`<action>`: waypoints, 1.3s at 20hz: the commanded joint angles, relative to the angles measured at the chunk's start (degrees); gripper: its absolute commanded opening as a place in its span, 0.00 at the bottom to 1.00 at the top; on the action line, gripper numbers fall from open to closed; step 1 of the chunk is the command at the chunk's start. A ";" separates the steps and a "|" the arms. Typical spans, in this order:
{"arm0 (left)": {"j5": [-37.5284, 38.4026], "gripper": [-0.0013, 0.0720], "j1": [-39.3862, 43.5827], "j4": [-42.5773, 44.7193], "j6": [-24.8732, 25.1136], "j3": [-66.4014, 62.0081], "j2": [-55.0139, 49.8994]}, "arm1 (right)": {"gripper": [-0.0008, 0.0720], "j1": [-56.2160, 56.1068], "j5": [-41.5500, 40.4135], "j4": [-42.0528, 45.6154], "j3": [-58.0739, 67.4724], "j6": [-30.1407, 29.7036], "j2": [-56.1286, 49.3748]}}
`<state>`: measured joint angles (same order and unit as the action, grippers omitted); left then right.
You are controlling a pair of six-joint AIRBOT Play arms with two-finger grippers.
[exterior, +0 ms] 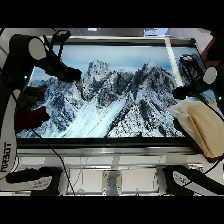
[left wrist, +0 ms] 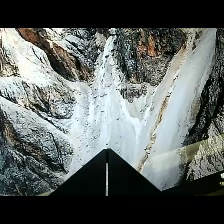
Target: Fold the shirts.
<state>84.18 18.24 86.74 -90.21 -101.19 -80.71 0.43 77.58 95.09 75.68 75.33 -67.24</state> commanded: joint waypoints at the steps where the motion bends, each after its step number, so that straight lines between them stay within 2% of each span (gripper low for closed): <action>1: -0.42 0.03 -0.04 0.04 0.04 -0.04 -0.02 | 0.40 -0.07 0.02 0.09 -0.04 0.02 0.04; 3: -0.39 0.03 -0.04 2.32 1.44 -0.04 -0.02 | 0.40 -0.07 0.02 0.09 -0.02 0.02 0.04; 4: -0.37 0.03 -0.04 5.84 4.09 -0.04 -0.02 | 0.40 -0.07 0.02 0.09 -0.02 0.02 0.04; 5: -0.52 0.04 -0.07 13.55 6.36 -0.04 -0.02 | 0.40 -0.07 0.02 0.09 -0.02 0.02 0.04; 6: -0.94 0.04 -0.11 24.24 6.05 -0.04 -0.02 | 0.40 -0.04 0.02 0.09 -0.02 0.02 0.04; 7: -2.03 0.04 -0.90 35.15 4.44 -0.04 -0.02 | 0.40 -0.07 0.02 0.09 -0.02 0.02 0.04; 8: -3.67 0.04 -2.69 41.99 0.83 -0.04 -0.02 | 0.40 -0.07 0.02 0.09 -0.02 0.02 0.04; 9: -5.11 0.04 -5.42 44.87 -2.97 -0.04 -0.02 | 0.40 -0.07 0.00 0.09 -0.02 0.02 0.04; 11: -7.13 0.05 -13.49 41.07 -7.89 0.02 -0.17 | 0.40 -0.07 0.02 0.09 -0.02 0.02 0.04; 12: -8.33 0.15 -18.05 36.76 -7.91 0.46 -0.31 | 0.40 -0.07 0.00 0.09 -0.02 0.02 0.04; 13: -9.75 0.42 -21.99 32.65 -7.91 1.46 -0.33 | 0.40 -0.07 0.00 0.09 -0.02 0.02 0.04; 14: -11.34 0.78 -26.14 28.15 -7.91 3.06 -0.39 | 0.40 -0.07 0.02 0.07 -0.02 0.02 0.04; 15: -12.00 0.87 -29.70 24.76 -7.91 4.70 -0.76 | 0.40 -0.07 0.00 0.07 -0.04 0.04 0.04; 18: -12.33 0.87 -37.75 17.57 -5.77 10.19 -3.50 | 0.40 -0.07 -0.24 -1.07 -0.02 0.04 0.04; 20: -13.00 0.87 -40.96 16.83 -5.53 12.92 -6.80 | 0.40 -0.07 -3.52 -3.43 -0.04 0.07 0.04; 26: -18.62 0.87 -43.12 16.15 -4.42 13.57 -17.73 | 0.40 -0.07 -4.81 -12.94 -0.04 0.13 0.04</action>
<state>68.90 -23.53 104.20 -95.72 -88.25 -94.04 0.43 73.49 87.18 75.64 75.37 -67.24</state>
